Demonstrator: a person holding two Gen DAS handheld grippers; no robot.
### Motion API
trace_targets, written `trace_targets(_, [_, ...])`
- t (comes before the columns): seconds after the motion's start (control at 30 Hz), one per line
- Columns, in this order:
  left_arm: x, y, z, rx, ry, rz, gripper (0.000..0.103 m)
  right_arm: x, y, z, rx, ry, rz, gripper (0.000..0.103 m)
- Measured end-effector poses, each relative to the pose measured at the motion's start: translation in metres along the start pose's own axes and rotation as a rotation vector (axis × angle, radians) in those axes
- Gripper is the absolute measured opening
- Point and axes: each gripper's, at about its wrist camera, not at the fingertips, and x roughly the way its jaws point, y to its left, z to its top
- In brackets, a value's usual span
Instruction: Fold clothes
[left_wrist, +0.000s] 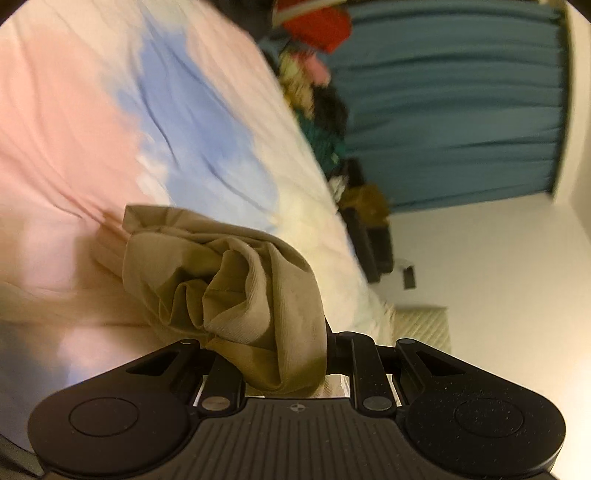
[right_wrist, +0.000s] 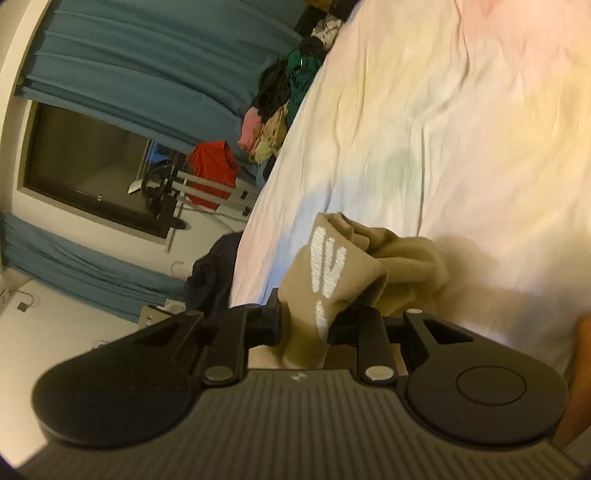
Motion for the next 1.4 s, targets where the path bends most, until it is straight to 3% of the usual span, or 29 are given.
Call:
trace_targets(0.1, [0.037,-0.025,0.002,-0.016,0.038,0.063,0.020,0.006,-0.006,0.038,-0.013,-0.024,-0.023,0.025])
trace_targets(0.23, [0.118,-0.067,0.018,0.071,0.070,0.075,0.020,0.041,-0.030,0.098,0.035,-0.091,-0.071,0.025])
trace_targets(0.37, [0.198,-0.110,0.034,0.157,0.102,0.087,0.020,0.069,-0.028,0.162,0.035,-0.235,-0.095,0.025])
trace_targets(0.53, [0.268,-0.154,0.053,0.307,0.044,0.034,0.026,0.094,-0.008,0.217,-0.080,-0.388,-0.097,0.025])
trace_targets(0.63, [0.289,-0.142,0.035,0.479,-0.016,0.066,0.028,0.116,-0.026,0.224,-0.123,-0.393,-0.121,0.025])
trace_targets(0.73, [0.302,-0.093,0.012,0.525,0.034,0.125,0.027,0.135,-0.069,0.214,-0.102,-0.317,-0.173,0.025])
trace_targets(0.83, [0.305,-0.041,-0.005,0.564,0.093,0.179,0.026,0.143,-0.110,0.190,-0.075,-0.224,-0.236,0.025])
trace_targets(0.9, [0.299,-0.018,-0.016,0.620,0.096,0.207,0.028,0.142,-0.129,0.172,-0.085,-0.193,-0.249,0.026])
trace_targets(0.97, [0.290,-0.005,-0.026,0.670,0.054,0.207,0.036,0.139,-0.139,0.160,-0.101,-0.184,-0.248,0.031])
trace_targets(1.0, [0.285,-0.006,-0.034,0.708,0.030,0.211,0.039,0.138,-0.142,0.157,-0.107,-0.184,-0.249,0.034])
trace_targets(1.07, [0.276,-0.014,-0.047,0.780,0.003,0.236,0.047,0.133,-0.138,0.154,-0.108,-0.182,-0.292,0.051])
trace_targets(1.13, [0.269,-0.032,-0.058,0.840,0.010,0.269,0.068,0.127,-0.127,0.156,-0.100,-0.164,-0.330,0.062])
trace_targets(1.23, [0.241,-0.059,-0.070,0.913,-0.005,0.262,0.086,0.111,-0.103,0.152,-0.143,-0.148,-0.354,0.086])
trace_targets(1.33, [0.205,-0.085,-0.083,0.987,-0.035,0.248,0.103,0.087,-0.068,0.147,-0.249,-0.165,-0.351,0.084])
trace_targets(1.4, [0.175,-0.101,-0.091,1.034,-0.085,0.237,0.103,0.068,-0.041,0.138,-0.329,-0.197,-0.328,0.084])
